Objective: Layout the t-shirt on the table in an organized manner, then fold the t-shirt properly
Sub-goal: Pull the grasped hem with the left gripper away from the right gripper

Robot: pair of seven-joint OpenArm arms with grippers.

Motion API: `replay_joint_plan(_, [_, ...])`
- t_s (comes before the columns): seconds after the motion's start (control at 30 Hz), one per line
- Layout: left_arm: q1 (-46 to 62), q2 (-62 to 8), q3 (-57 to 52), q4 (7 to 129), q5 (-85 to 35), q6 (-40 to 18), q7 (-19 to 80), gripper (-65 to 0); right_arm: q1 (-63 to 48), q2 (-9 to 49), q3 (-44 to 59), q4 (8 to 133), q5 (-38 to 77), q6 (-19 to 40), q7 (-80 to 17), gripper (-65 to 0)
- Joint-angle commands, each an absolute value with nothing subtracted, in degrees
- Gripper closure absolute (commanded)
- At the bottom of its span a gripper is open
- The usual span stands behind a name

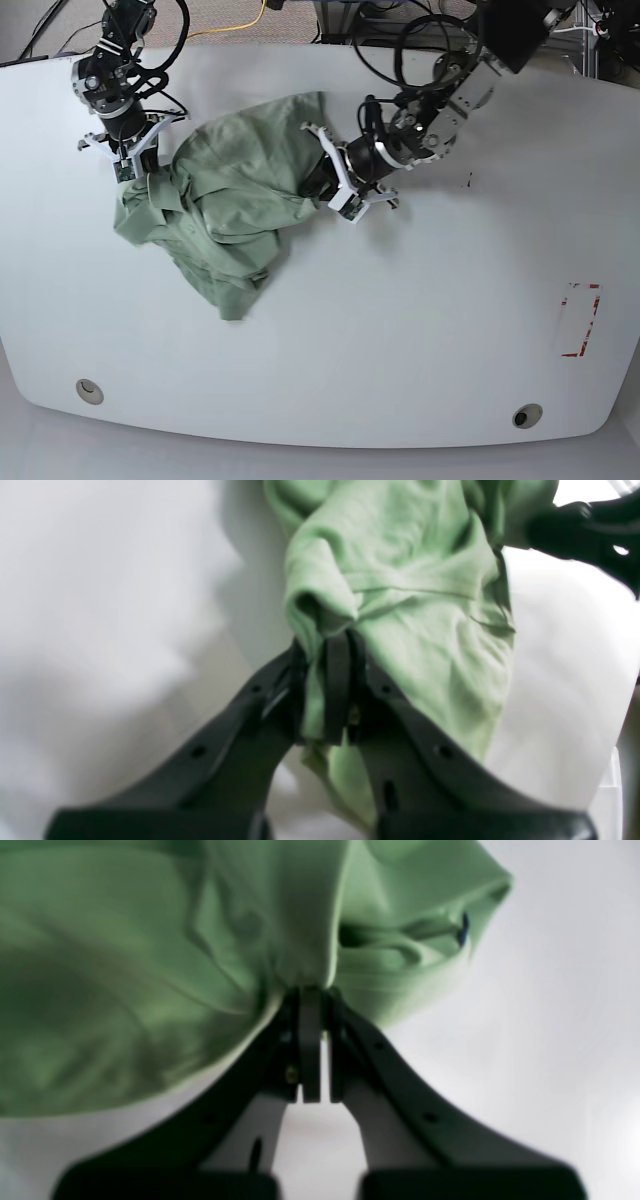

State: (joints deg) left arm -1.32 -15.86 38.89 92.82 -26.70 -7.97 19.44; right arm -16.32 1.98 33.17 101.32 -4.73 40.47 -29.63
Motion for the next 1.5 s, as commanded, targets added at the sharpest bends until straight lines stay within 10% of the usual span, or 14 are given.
replay_joint_plan(0.0, [0.7,-19.0,37.3,98.5,-27.4,-8.8,17.6,0.0,-16.0,1.7,32.3,103.7,-4.3,40.0,-28.5,-0.2])
replay_joint_plan(0.5, [19.3,-34.3,20.4,113.3,-27.4,-9.0,17.6,0.0,-18.0,-0.4,25.0,108.9,-4.4,40.0,-28.7,-0.2])
replay_joint_plan(1.47, [29.1,-34.8,5.5,113.3,-27.4,-16.0,17.7,0.0,-16.7,3.8,38.6,105.8,-4.3,39.0,-28.7,-0.2])
